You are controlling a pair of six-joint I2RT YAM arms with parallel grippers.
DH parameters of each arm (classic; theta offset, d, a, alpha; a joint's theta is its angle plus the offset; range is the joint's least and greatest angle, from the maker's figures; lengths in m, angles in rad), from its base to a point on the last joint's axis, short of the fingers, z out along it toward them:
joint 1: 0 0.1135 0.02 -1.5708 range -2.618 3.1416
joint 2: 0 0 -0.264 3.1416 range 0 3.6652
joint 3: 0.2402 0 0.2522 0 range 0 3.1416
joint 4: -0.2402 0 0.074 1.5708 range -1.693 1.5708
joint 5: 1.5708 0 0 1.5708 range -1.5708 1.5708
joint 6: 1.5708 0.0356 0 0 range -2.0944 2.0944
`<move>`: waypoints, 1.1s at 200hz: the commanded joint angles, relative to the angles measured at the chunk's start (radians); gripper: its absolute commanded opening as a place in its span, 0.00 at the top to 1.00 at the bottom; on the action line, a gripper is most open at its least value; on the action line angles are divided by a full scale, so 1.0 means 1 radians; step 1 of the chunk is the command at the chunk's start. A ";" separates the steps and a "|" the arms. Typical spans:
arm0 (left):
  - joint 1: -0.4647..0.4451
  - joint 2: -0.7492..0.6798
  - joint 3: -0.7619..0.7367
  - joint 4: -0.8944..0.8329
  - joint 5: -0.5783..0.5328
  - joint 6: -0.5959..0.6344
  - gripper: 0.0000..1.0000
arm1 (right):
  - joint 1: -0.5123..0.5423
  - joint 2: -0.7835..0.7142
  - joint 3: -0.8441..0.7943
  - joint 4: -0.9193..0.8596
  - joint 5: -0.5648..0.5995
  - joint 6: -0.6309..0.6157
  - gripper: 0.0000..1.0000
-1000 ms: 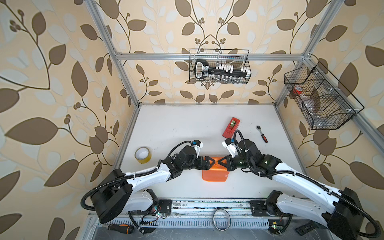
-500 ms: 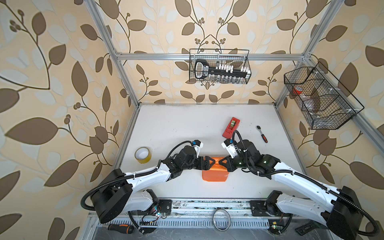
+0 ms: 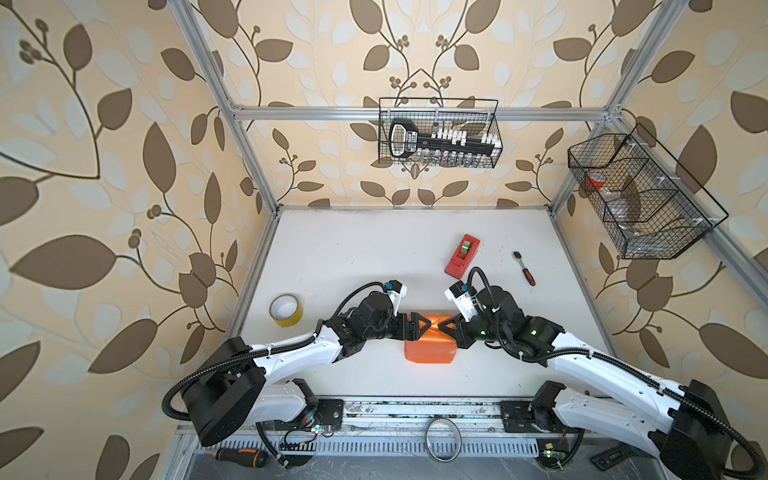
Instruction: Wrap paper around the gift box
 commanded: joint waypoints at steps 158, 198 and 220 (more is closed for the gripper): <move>-0.008 0.053 -0.027 -0.207 -0.044 0.051 0.08 | 0.024 -0.058 -0.023 -0.094 0.065 -0.059 0.52; -0.008 0.050 -0.025 -0.210 -0.044 0.054 0.09 | 0.024 -0.075 0.002 -0.102 0.059 -0.047 0.46; -0.008 0.047 -0.026 -0.212 -0.045 0.053 0.09 | 0.023 -0.089 0.021 -0.129 0.078 -0.051 0.43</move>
